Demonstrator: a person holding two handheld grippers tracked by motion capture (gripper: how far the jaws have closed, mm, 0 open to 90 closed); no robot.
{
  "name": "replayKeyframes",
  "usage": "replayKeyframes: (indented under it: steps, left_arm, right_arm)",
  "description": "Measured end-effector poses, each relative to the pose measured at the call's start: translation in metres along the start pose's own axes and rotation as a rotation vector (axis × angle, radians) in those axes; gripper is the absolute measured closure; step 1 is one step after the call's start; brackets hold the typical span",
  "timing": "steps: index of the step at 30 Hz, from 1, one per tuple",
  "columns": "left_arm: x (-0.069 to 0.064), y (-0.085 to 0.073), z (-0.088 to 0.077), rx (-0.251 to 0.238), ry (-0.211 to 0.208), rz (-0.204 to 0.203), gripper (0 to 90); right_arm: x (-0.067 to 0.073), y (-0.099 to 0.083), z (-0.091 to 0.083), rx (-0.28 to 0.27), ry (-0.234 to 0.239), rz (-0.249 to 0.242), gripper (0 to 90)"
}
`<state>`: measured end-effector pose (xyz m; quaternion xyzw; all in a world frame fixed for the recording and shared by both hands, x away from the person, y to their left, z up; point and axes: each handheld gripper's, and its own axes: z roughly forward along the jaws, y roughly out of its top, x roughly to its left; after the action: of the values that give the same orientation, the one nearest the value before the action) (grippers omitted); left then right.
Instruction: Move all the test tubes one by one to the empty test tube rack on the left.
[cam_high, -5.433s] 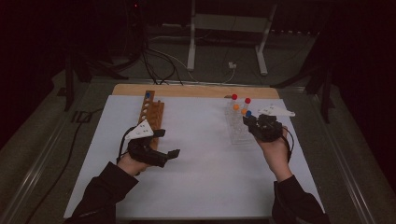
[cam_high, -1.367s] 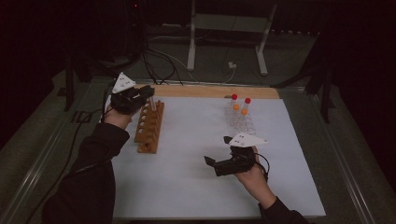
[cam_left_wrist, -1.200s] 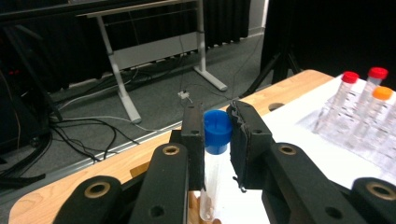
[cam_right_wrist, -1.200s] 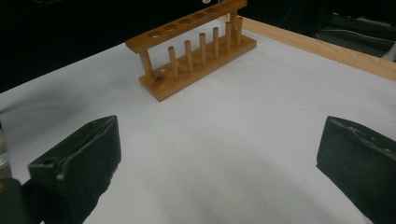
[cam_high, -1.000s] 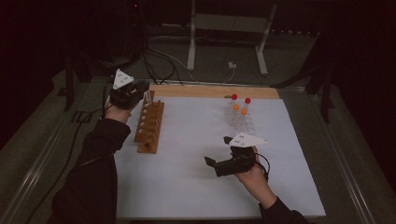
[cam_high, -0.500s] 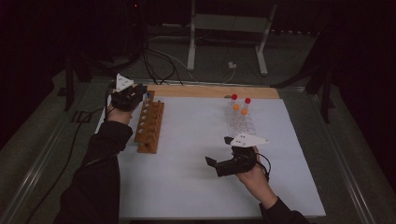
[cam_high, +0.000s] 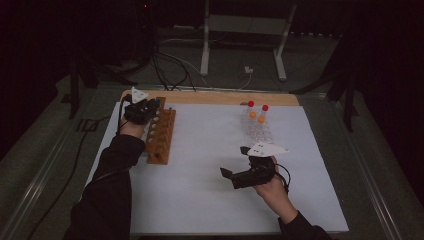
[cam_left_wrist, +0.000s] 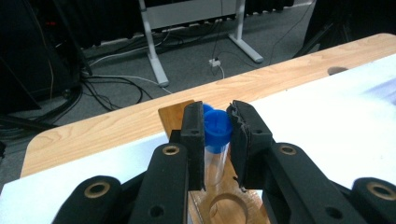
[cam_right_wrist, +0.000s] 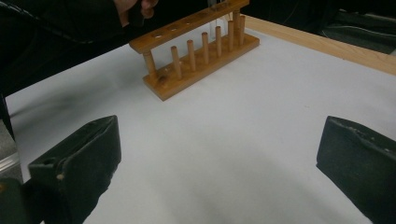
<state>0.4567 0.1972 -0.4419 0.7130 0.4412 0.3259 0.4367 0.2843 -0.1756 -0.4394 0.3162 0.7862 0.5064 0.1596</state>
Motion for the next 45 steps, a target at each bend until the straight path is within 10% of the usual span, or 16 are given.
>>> replayKeyframes:
  steps: [16, 25, 36, 45]
  left_arm:
    - [0.001, -0.004, 0.005, 0.078, -0.018, -0.012, 74.8]
    - [-0.006, 0.003, -0.014, 0.096, -0.035, -0.022, 29.6]
    - [-0.03, -0.003, -0.064, 0.044, -0.244, 0.027, 3.8]
    - [-0.059, -0.023, -0.096, 0.036, -0.393, 0.084, 3.6]
  right_arm:
    - [-0.001, 0.001, -0.001, 0.004, 0.004, -0.003, 0.0]
    - [-0.004, 0.006, -0.007, -0.023, -0.015, 0.0, 0.0]
    - [-0.04, 0.019, -0.035, -0.086, -0.16, 0.017, 0.0]
    - [-0.081, 0.013, -0.037, -0.042, -0.26, 0.046, 0.6]
